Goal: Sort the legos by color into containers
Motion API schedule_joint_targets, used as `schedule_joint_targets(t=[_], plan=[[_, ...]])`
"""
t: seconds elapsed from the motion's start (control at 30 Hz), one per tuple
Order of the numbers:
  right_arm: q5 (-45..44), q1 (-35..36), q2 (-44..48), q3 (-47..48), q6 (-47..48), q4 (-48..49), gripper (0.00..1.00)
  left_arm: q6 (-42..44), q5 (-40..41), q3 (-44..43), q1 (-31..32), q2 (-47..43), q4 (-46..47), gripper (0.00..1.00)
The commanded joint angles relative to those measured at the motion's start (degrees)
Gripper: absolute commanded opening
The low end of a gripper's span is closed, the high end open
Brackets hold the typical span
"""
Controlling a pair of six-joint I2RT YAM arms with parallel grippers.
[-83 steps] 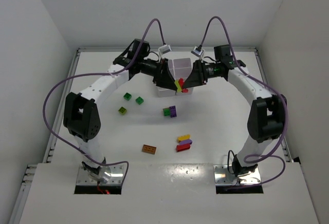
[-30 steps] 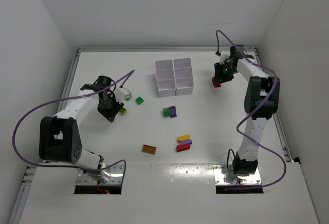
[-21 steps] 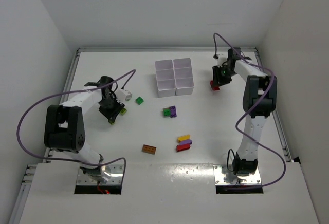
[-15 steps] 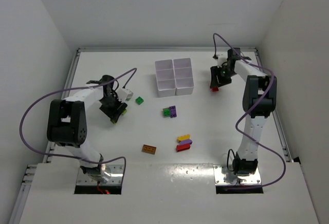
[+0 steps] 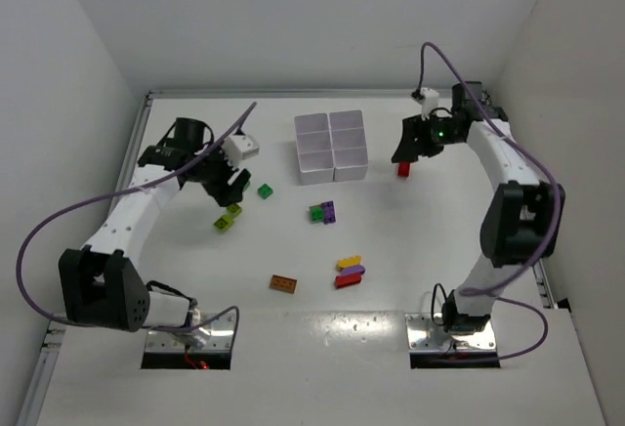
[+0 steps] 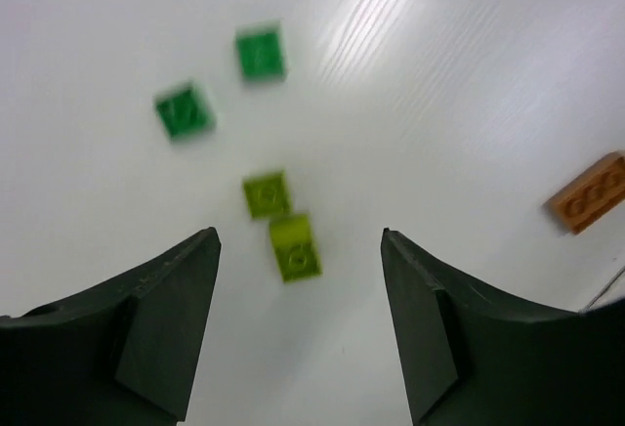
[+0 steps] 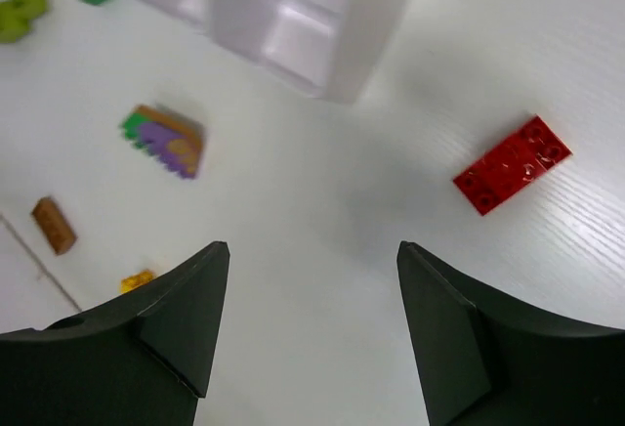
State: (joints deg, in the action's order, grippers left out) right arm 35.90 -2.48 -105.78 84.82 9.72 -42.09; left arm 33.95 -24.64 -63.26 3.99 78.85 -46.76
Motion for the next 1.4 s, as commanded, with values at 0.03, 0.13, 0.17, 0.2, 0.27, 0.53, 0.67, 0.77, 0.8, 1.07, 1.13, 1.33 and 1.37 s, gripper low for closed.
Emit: schedule_joint_targets(t=[0.03,0.13,0.17,0.2,0.27,0.53,0.67,0.77,0.8,1.07,1.13,1.33,1.37], plan=[[12.6,0.8,11.8,-6.6,11.1,-8.8,0.7,2.5,-8.4,-4.2,11.2,-3.1,-2.0,0.73],[11.2,2.1,18.7,-13.1,18.4,-10.7,0.7,1.1,-7.8,-5.6,20.9,-3.1,-1.5,0.71],[8.1,2.1,20.5,-16.6,18.4,-9.8,0.7,-0.1,-7.3,-5.1,25.6,-3.1,-0.9,0.7],[6.7,2.1,23.6,-18.2,17.6,-9.0,0.7,-0.9,-6.2,-4.6,28.1,-3.1,-0.1,0.68],[2.5,1.0,25.9,-21.1,15.4,-6.6,0.7,-3.9,-4.9,-2.6,34.9,-3.1,2.9,0.58],[-2.5,-1.6,30.4,-21.6,6.4,-5.6,0.69,-17.6,6.8,4.8,55.2,0.2,14.7,0.44],[-4.3,-2.2,32.3,-21.6,2.6,-6.1,0.69,-23.9,14.9,10.8,64.3,1.0,25.1,0.5],[-4.3,-3.2,33.7,-21.6,2.0,-6.6,0.69,-25.8,16.0,11.4,67.0,3.1,27.5,0.52],[-4.3,-3.2,34.8,-22.2,1.5,-6.6,0.69,-26.4,16.0,11.4,68.1,4.5,28.8,0.53],[-3.7,-5.0,37.3,-24.1,0.4,-6.6,0.69,-29.6,20.5,12.3,69.7,10.4,35.5,0.54],[-3.1,-5.6,37.3,-24.1,0.4,-6.6,0.69,-30.4,20.5,11.8,69.1,12.3,35.5,0.54],[-2.5,-6.1,37.3,-23.0,0.4,-7.1,0.69,-31.7,19.3,11.2,66.5,15.1,36.7,0.54],[-2.0,-6.1,37.3,-23.0,0.4,-7.7,0.69,-31.7,19.3,10.6,66.5,15.6,36.7,0.54]])
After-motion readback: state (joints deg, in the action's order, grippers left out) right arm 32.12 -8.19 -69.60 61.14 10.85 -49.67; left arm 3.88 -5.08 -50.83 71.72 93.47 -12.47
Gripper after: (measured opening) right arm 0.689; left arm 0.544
